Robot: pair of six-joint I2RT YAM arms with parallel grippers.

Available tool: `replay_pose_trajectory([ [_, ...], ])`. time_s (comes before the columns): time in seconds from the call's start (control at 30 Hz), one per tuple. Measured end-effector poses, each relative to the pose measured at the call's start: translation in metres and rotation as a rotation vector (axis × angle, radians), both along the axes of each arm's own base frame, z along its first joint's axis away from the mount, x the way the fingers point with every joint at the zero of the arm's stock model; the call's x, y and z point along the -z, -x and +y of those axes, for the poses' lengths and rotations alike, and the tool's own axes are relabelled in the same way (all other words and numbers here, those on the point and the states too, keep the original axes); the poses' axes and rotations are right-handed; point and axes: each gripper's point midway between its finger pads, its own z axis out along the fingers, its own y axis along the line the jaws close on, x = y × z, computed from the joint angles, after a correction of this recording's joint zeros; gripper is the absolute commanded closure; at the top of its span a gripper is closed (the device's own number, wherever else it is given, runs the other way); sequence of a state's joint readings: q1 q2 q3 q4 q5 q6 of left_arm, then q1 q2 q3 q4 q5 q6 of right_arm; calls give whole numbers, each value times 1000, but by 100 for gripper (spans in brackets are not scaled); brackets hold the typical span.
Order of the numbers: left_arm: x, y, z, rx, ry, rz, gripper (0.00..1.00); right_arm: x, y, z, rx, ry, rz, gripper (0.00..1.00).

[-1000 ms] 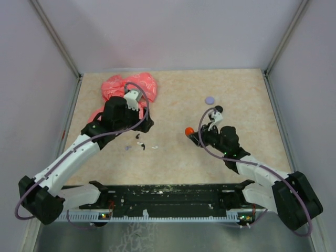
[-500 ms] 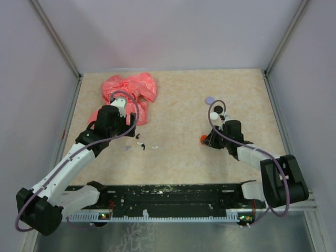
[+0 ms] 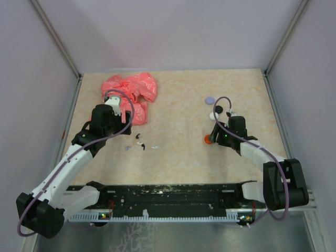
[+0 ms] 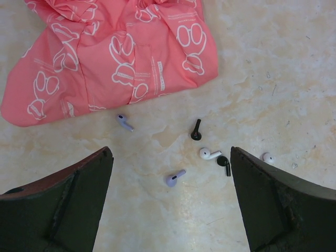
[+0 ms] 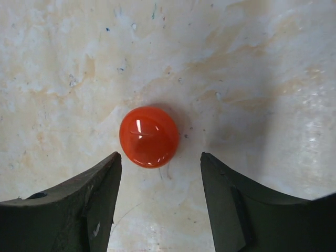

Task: Insert the wireless bluetooth earbuds into the charging case
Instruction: Place the charging case at the center of the board, then move the charging case to the center of the board.

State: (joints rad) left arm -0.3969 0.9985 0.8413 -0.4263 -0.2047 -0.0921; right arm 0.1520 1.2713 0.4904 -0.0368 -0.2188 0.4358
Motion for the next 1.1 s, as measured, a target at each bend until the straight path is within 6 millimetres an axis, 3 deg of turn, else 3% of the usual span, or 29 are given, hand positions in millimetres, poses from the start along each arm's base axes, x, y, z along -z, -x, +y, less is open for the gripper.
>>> replay_pose_trajectory([
  [0.13,-1,0,3,-7,9,-2,3,-16,-11,-13,32,73,-37,36],
  [0.3,-1,-1,6,-11,16,-2,3,-46,-46,-21,47,139,-131,34],
  [0.47,-1,-1,6,-5,34,-2,3,-57,-84,-26,53,204,-170,32],
  [0.63,-1,-2,8,-3,46,3,3,-44,-110,-31,62,256,-152,32],
  [0.93,0,-4,10,0,69,7,3,-10,-134,-30,35,324,-84,32],
  [1.1,1,-5,11,0,78,16,3,-4,-145,-26,10,343,-71,33],
])
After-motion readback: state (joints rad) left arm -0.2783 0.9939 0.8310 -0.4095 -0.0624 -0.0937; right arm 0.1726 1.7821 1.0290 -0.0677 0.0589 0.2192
